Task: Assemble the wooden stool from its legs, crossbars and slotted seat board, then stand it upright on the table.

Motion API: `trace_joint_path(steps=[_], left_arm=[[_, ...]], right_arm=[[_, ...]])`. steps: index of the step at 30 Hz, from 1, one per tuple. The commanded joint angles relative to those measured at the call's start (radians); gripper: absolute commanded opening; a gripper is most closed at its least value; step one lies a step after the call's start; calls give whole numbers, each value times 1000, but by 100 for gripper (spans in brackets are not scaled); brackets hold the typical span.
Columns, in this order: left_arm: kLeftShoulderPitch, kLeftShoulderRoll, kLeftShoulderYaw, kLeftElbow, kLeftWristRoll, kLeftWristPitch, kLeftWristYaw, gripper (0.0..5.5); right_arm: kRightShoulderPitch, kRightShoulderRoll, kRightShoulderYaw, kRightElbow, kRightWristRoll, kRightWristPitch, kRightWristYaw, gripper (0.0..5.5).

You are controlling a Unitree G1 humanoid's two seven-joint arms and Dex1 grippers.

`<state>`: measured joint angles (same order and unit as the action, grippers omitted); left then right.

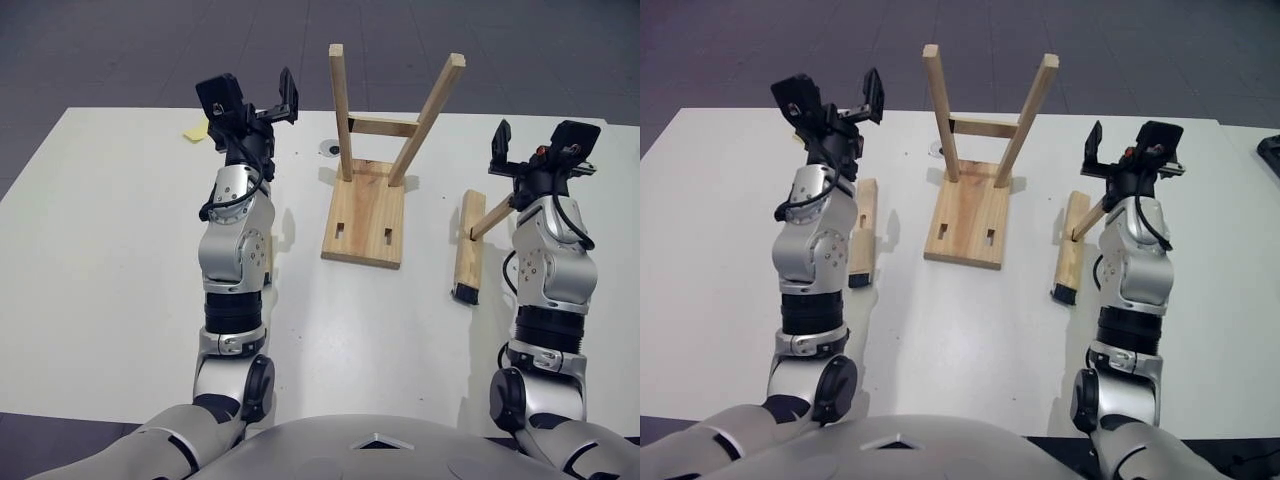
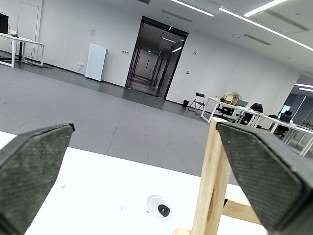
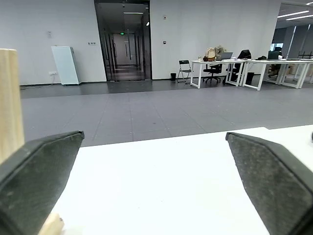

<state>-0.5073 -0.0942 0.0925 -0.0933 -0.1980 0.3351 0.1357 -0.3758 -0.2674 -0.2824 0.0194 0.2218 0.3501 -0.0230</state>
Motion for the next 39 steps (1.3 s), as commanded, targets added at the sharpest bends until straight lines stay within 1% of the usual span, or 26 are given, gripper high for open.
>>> trace_joint_path(steps=[1,5,10,16,20,24,29,34,39], left_arm=[[-1,5,-2,14,8,3,-4,540],[2,0,0,13,11,0,0,540],[7,-5,5,10,14,-4,5,540],[9,-8,6,8,15,-8,11,540],[17,-9,4,-2,17,-4,13,540],[32,-6,-3,-31,23,12,15,540],[61,-11,-12,-96,29,39,29,540],[79,-17,-20,-122,36,53,39,540],[82,-26,-22,-126,36,61,47,540]], right_arm=[[87,39,8,79,11,81,10,538],[58,26,3,-14,35,84,24,538],[-7,7,-31,-137,89,110,23,538],[-55,9,-95,-207,140,80,12,538],[-51,11,-111,-250,165,85,7,538],[17,7,-102,-347,159,187,-38,538],[207,37,-67,-516,169,317,-55,538],[282,7,5,-544,136,425,-40,538],[311,-13,62,-499,94,550,-42,538]])
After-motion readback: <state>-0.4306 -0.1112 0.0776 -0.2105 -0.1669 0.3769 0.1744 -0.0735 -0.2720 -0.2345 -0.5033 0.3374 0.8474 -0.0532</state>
